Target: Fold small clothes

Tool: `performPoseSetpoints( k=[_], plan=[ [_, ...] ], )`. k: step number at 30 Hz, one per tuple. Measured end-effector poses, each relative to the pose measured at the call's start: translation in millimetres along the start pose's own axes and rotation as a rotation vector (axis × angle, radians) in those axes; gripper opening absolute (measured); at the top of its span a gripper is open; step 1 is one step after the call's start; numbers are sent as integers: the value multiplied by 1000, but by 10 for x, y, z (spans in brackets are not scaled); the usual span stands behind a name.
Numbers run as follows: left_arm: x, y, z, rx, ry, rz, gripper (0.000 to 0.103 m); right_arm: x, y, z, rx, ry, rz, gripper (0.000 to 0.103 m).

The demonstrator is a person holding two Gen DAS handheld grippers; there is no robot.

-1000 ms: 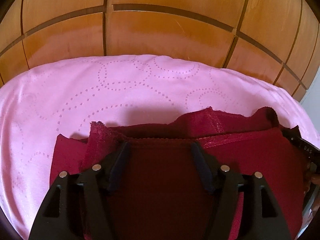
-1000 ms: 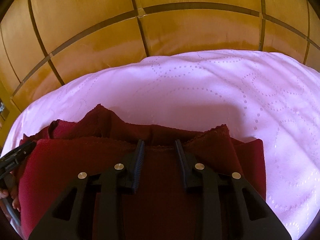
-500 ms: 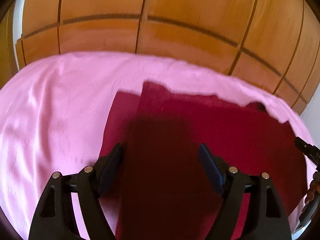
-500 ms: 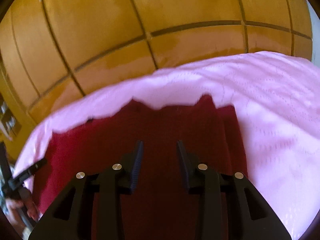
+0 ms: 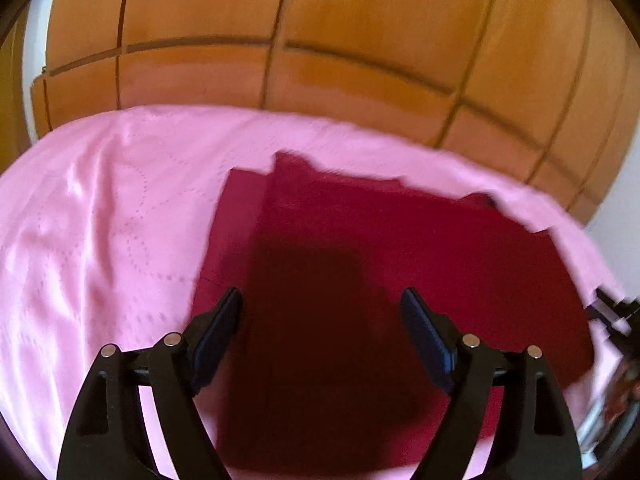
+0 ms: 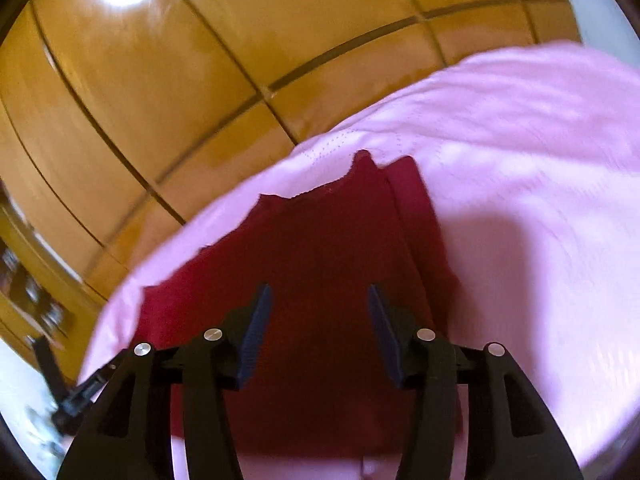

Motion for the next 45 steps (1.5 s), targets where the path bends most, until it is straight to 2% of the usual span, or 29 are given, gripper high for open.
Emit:
performPoseSetpoints(
  k=[6,11,14,16,26,32,40,41,42,43,44,45],
  plan=[
    [-27,-582,-370,135,-106,74,78,339,-314,-521,15,32,89,49],
    [96,-958,-326,207,-68,143,75,634,-521,-524,23,116,192,49],
    [180,-1056,-297,225,-44,147,74,774,-529,-448,-19,165,269,49],
    [232,-1089,-257,226,-25,150,73,832,-481,-390,-41,185,283,55],
    [432,-1086,-24,210,53,130,48,589,-338,-51,-100,130,369,57],
    [494,-1085,42,195,72,154,44,436,-301,67,-86,90,383,57],
    [528,-1097,26,187,65,170,44,162,-366,286,-89,25,508,57],
    [523,-1092,14,192,64,167,44,132,-364,304,-90,20,510,52],
    [516,-1085,3,197,64,163,45,100,-371,330,-78,13,503,41],
    [507,-1078,-7,203,65,157,45,88,-403,351,-58,11,499,36],
    [492,-1059,-44,216,66,141,48,83,-442,366,-46,11,505,27],
    [473,-1043,-67,225,62,127,56,77,-486,383,-56,11,527,23]
  ],
)
Point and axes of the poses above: each gripper's, at about its wrist camera, not at the fingertips, and z roughly the way its jaws point, y to its left, x to its underside, the point moved 10 cm from there along z, roughly the way its jaws point, and after that the axes turned 15 degrees about z, right-handed, at the moved point
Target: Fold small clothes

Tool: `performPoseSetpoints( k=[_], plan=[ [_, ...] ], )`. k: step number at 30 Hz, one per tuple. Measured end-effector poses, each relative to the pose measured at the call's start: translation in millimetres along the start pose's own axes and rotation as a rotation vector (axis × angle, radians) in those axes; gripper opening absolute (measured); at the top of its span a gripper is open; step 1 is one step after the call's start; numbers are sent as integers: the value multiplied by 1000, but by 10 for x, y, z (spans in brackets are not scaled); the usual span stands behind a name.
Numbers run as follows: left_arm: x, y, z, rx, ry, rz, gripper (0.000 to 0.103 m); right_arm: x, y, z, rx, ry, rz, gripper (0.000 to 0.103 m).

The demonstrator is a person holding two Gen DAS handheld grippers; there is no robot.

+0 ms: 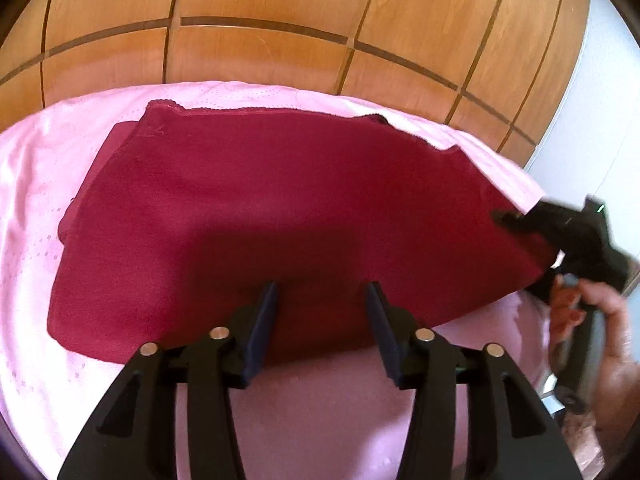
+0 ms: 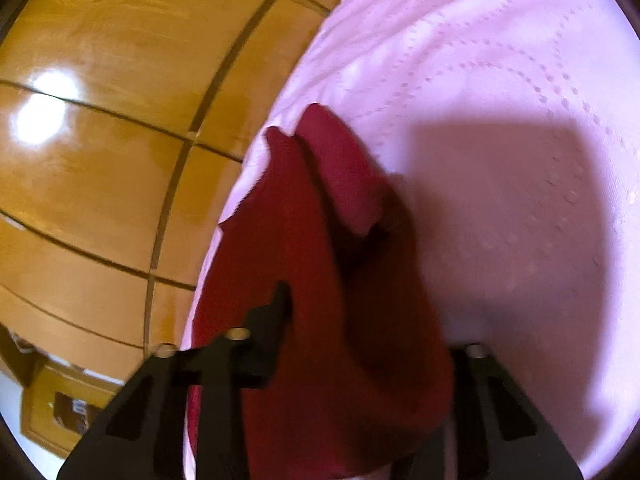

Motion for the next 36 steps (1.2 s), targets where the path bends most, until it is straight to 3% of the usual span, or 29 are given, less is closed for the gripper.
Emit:
performPoseSetpoints(
  k=[3,6,10,13,20,29,36],
  plan=[
    [-51,110,-147,-10,-33,-43,74,-29,-24,-28,-40,24,42,20],
    [-56,309,-319,-60,-62,-70,82,-17,28,-83,-50,30,42,19],
    [12,612,-485,-128,-76,-115,82,-6,194,-207,-67,27,27,19],
    [109,895,-619,-179,-93,-179,84,54,456,-304,-64,11,-54,19],
    [341,1340,-716,-218,-92,-309,85,364,1087,-429,-101,12,-206,19],
    [530,1602,-814,-231,-109,-401,86,1019,1728,-357,-148,80,-374,19],
    [637,1829,-932,-238,-136,-509,86,1825,2006,-109,-165,198,-528,19]
  ],
)
Point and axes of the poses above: each gripper's, at about its wrist camera, not at the fingertips, and z roughly the way its jaws point, y to its left, x to its underside, the point moved 10 cm from there along z, roughly the way its jaws point, and after that the axes turned 15 degrees about z, right-handed, at the moved point
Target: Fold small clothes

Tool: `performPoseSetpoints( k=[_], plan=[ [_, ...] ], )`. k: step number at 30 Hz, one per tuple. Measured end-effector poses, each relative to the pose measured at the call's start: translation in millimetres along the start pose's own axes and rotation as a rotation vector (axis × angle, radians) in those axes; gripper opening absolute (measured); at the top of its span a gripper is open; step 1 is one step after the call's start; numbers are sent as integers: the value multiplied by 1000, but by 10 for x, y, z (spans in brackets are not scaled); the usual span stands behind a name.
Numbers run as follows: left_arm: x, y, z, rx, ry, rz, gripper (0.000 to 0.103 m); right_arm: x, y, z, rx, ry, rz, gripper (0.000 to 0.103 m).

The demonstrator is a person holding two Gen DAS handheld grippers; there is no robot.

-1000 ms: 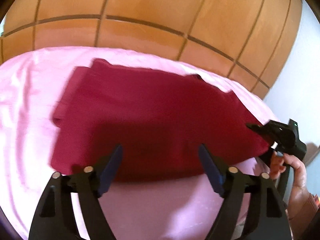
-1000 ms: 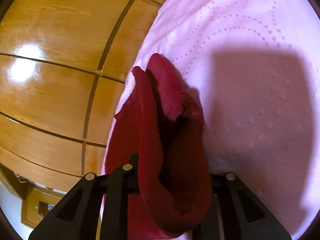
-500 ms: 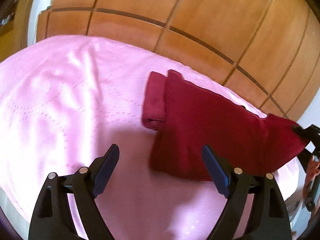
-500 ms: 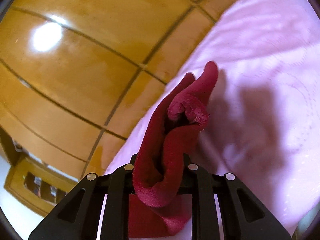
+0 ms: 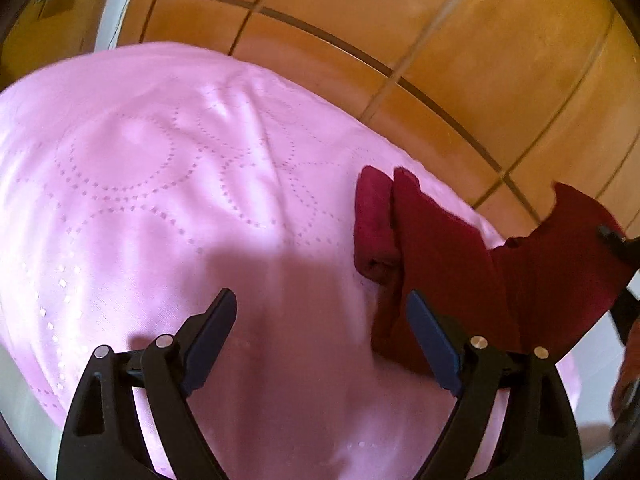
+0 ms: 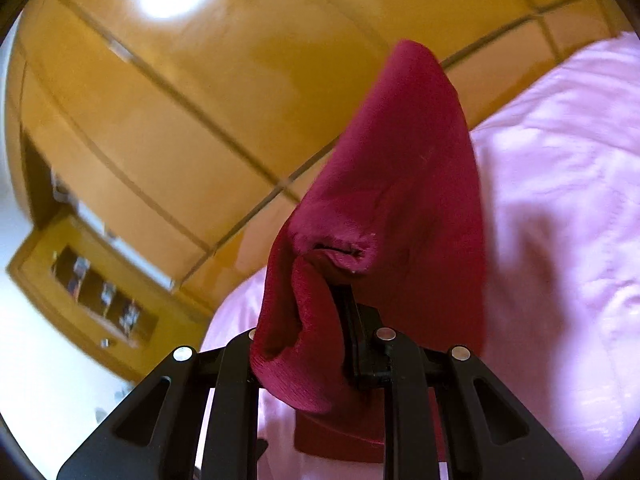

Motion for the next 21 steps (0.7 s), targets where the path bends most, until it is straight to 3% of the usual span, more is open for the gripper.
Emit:
performPoseSetpoints(
  k=[5,10,14,16,18,21],
  plan=[
    [-23,143,-41,-30,-11,-28,86,562,177,468,-6,140,-69,19],
    [23,235,-38,-30,0,-71,86,1309,39,959,45,332,-107,19],
    [37,230,-32,-26,3,-76,86,1702,-169,1110,130,375,-212,19],
    [37,236,-47,-23,3,-76,86,1761,-177,1062,129,359,-274,31],
    [44,229,-57,-17,7,-76,86,1813,-86,1005,71,390,-294,69],
    [30,208,-89,10,7,-88,86,1829,44,765,-32,422,-292,74]
  ],
)
Point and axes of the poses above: each gripper's, at about its wrist camera, not at the fingertips, and z roughly the way its jaws point, y to its left, x to its underside, the point moved 10 cm from there along z, roughly the way its jaws point, and after that the axes turned 15 degrees about z, right-handed, at the moved point
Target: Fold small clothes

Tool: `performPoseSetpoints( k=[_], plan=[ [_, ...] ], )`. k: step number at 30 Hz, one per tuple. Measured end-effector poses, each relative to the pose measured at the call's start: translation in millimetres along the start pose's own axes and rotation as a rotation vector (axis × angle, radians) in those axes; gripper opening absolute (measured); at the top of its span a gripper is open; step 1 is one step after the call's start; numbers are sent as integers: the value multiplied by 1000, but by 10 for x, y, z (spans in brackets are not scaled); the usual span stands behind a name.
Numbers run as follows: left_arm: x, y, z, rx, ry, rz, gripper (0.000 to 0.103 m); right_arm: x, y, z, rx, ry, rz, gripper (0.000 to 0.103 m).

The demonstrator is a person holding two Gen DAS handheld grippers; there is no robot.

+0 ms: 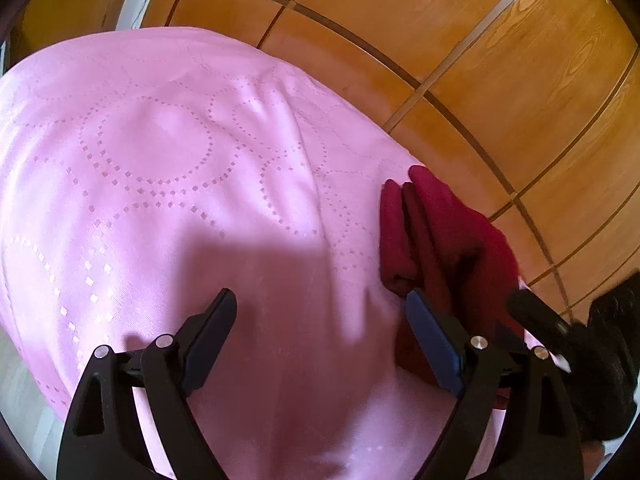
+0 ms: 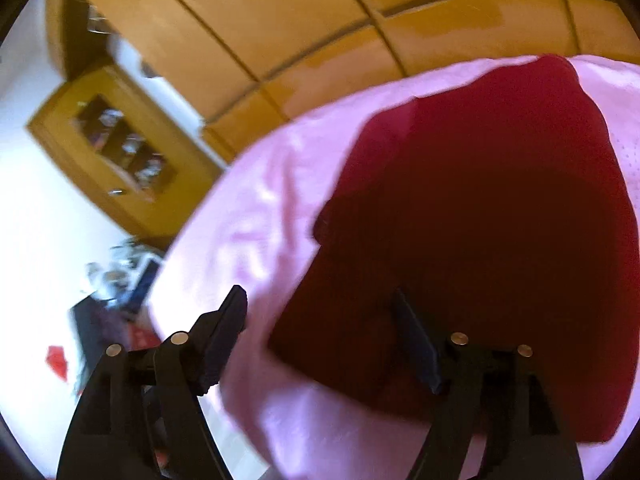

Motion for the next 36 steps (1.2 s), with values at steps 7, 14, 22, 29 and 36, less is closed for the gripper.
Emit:
performPoseSetpoints(
  k=[7,14,22,29,36],
  plan=[
    [-182,-470,-233,118,-72,80,86,-178,-494,-725,146,-194,57,83],
    [-340,-1130,-38,153,-43,275,78,-383,-1208,-1196,452,-325,131,89],
    [-70,-1066,293,169,143,219,12,-388,-1172,-891,494,-255,53,89],
    [86,-927,253,150,171,216,7,-286,-1268,-700,541,-164,-22,90],
    [233,-928,320,110,117,307,11,-201,-1487,-566,585,-169,-78,96]
  ],
)
Point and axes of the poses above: each gripper's, at about its wrist camera, not at the fingertips, and z roughly the way its jaws point, y to its left, x to its underside, the point moved 10 cm from there along z, roughly the way its jaws point, and after that the axes turned 15 degrees about z, right-handed, at the moved point
